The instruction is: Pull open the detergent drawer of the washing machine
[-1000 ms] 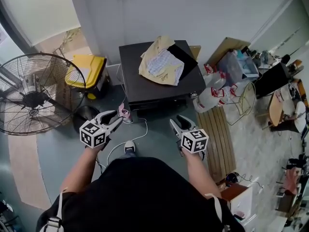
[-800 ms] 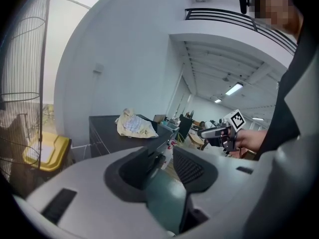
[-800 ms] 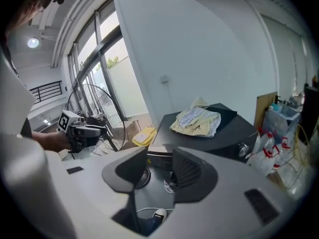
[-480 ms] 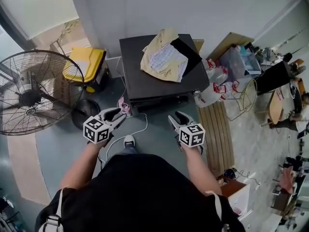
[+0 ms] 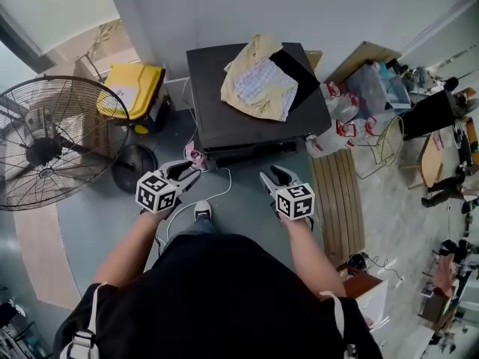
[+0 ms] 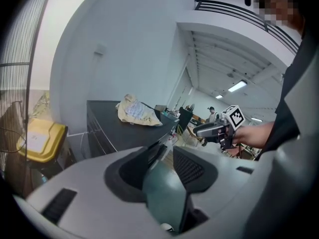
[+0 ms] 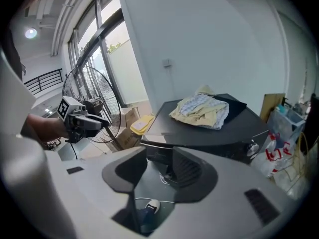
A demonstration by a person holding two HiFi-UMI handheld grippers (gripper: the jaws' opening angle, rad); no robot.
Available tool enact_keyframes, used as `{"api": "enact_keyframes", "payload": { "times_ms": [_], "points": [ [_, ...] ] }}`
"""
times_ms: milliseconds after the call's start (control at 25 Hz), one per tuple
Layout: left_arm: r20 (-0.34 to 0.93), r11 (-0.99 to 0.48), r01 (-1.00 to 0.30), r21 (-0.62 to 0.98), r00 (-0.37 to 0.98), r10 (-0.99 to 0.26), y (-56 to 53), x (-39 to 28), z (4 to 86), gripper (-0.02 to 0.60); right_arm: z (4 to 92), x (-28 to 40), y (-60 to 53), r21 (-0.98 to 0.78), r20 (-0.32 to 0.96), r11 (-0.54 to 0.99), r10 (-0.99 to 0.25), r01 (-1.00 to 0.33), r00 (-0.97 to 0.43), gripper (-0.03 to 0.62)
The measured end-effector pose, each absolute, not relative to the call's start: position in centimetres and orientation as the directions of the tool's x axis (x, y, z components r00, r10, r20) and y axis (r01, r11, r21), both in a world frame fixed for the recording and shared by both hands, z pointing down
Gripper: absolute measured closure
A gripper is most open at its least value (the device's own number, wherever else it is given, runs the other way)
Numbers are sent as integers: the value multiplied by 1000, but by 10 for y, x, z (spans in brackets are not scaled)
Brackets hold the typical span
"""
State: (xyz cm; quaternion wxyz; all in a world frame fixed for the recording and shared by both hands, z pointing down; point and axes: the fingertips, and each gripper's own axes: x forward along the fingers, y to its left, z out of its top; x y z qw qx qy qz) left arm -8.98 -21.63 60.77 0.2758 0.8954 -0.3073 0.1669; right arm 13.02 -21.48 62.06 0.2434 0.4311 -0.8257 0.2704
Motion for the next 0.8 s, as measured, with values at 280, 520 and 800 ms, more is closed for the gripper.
{"api": "enact_keyframes", "payload": {
  "times_ms": [280,520,800],
  "points": [
    [509,-660,-641,392,749,-424,-227,-86,635,419,643,134,-229,-233,654,475,-569,-849,-498,431],
    [526,-657,-631,413,754,-394,-231,-83,654,419,674,137,-239,-259,672,446,-554,-857,-492,441],
    [563,-661,-632,404,741,-365,-239,-84,683,419,703,139,-247,-239,703,431,-541,-870,-462,441]
  ]
}}
